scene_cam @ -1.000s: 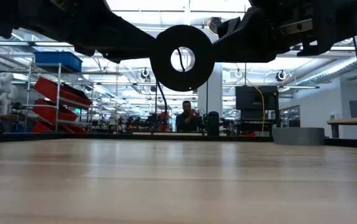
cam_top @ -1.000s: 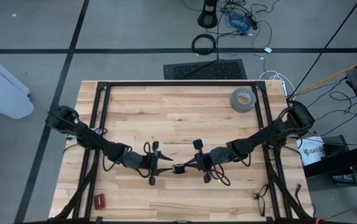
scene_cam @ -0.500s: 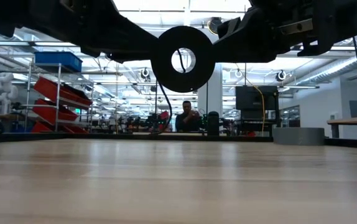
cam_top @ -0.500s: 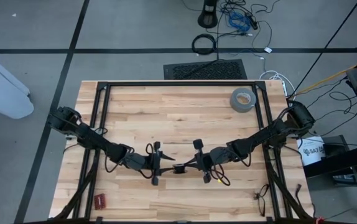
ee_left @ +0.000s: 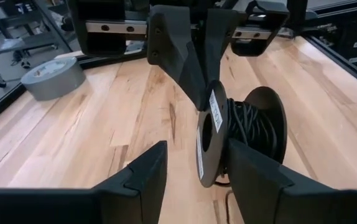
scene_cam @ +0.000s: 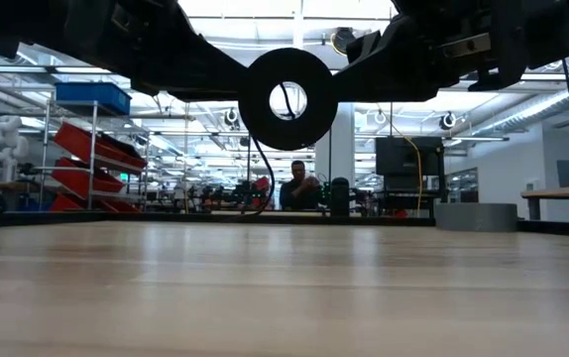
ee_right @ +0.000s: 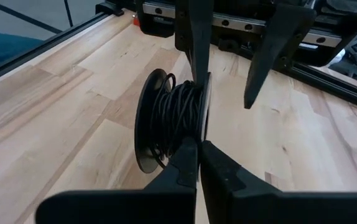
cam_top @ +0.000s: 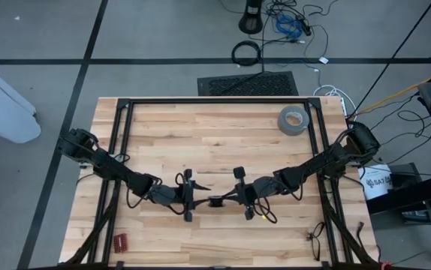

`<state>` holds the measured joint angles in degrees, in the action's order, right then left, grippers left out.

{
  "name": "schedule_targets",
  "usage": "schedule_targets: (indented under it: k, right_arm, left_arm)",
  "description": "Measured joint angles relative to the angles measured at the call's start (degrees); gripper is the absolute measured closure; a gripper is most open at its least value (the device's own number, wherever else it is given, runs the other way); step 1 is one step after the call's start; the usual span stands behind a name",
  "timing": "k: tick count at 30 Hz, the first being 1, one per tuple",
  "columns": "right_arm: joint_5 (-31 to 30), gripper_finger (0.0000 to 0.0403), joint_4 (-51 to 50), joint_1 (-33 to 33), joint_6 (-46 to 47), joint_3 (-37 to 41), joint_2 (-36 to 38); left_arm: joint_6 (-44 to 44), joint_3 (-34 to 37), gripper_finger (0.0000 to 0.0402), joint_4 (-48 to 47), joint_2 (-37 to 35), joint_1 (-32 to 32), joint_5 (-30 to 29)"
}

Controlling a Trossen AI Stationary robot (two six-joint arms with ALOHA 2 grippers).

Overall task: Coil cords
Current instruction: Uncoil the black wire from the spool

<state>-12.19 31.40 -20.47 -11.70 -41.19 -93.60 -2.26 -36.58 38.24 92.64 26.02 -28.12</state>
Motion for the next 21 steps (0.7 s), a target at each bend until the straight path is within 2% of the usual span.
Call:
schedule_targets:
  k: [8, 16, 21]
  right_arm:
    - [-1.4, 0.0403, 0.0, 0.2, 0.6, 0.0, 0.0]
    - [-1.6, 0.0403, 0.0, 0.2, 0.6, 0.0, 0.0]
    - [-1.7, 0.0403, 0.0, 0.2, 0.6, 0.0, 0.0]
  left_arm:
    - [0.0, 0.0, 0.0279, -0.2, 0.0, 0.0, -0.2]
    - [0.0, 0.0, 0.0303, -0.2, 0.0, 0.0, -0.3]
    - [-0.8, 0.0, 0.0336, -0.2, 0.0, 0.0, -0.2]
